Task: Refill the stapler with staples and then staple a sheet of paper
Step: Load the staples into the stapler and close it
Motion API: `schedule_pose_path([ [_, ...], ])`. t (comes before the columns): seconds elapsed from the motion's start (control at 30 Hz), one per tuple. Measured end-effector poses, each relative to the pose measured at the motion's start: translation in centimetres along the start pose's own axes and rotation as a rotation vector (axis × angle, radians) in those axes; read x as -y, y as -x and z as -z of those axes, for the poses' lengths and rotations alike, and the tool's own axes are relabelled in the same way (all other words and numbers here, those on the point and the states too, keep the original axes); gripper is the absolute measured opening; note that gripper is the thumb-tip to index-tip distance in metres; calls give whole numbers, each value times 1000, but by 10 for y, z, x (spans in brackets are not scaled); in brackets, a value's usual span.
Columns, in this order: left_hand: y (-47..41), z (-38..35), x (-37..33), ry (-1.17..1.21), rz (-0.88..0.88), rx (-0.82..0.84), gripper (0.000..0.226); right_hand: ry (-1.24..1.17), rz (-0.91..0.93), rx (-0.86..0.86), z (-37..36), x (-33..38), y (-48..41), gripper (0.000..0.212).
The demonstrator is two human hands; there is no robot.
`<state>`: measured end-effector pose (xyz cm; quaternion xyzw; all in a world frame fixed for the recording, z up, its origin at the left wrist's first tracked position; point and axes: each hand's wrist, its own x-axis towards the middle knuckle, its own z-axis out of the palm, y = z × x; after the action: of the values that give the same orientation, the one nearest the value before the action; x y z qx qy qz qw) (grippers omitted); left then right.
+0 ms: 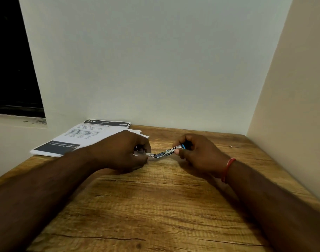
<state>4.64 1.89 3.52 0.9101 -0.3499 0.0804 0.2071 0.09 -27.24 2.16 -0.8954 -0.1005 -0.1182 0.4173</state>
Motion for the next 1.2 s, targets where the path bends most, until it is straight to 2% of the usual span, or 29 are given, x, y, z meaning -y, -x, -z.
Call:
schedule_pose_path([
  [0.1,-2,-8,-6,55,-37,-127,8,-236,-35,-9,-1,3,1,13],
  [0.2,-5,-14,-12,221,-7,-239,16,-371,-11,-24,-3,7,2,19],
  [0.3,-6,-21,-14,389,-5,-275,20,-410,36,-19,-7,11,4,24],
  [0.47,-6,-27,-15,404,-29,-375,12,-443,86,-47,-9,17,7,29],
  [0.53,-7,-29,-14,438,-11,-367,10,-482,86,-67,-11,21,9,30],
  [0.67,-4,-34,-20,431,8,-310,10,-371,116,-116,-16,31,12,30],
  [0.93,-2,-34,-28,245,56,-354,17,-163,142,-167,-23,38,14,22],
  [1.2,1,-35,-32,129,42,-393,13,-79,182,-182,-28,41,17,29],
])
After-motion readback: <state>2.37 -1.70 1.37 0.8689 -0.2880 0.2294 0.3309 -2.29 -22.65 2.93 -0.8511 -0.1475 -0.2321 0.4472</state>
